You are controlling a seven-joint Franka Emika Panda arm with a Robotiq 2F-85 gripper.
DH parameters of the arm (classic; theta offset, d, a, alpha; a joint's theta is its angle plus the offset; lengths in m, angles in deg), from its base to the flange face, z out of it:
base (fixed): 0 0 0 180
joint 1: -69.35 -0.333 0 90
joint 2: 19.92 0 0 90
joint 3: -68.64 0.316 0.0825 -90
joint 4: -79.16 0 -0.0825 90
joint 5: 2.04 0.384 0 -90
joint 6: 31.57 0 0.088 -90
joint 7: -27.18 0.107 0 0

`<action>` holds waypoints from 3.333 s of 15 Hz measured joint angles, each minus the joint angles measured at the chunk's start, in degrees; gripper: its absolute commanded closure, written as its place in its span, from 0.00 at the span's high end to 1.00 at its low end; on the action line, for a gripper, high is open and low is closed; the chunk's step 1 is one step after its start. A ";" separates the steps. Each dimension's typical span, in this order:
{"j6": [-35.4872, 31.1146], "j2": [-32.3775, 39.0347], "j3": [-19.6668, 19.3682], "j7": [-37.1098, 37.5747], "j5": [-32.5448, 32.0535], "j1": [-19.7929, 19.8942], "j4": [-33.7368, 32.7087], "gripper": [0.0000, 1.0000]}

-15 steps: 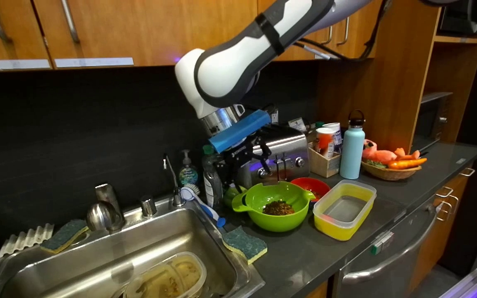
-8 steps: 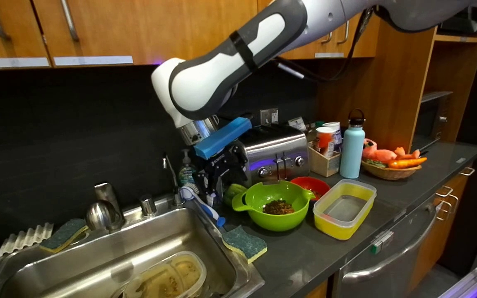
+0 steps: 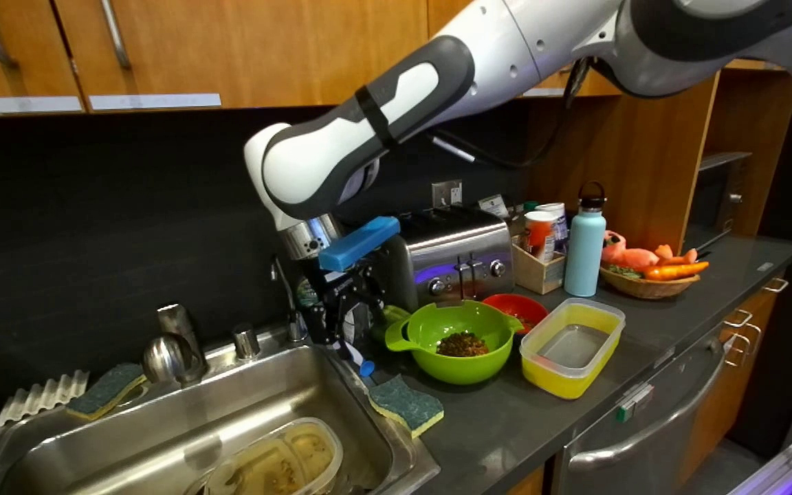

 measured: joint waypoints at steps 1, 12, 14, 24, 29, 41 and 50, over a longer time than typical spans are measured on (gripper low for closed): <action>0.28 0.84 0.00 -1.19 0.56 -0.21 -0.83 1.00; 3.15 6.04 -2.49 -3.72 2.22 -2.05 -6.14 1.00; 3.13 6.21 -2.98 -3.24 2.22 -1.97 -6.14 1.00; 2.47 6.42 -4.09 -0.87 2.06 -2.05 -6.17 1.00; -0.60 6.92 -5.37 2.62 1.72 -2.06 -6.18 1.00; -2.17 7.80 -5.79 4.74 1.05 -2.40 -6.59 1.00; -2.19 7.82 -5.79 4.74 1.05 -2.39 -6.59 1.00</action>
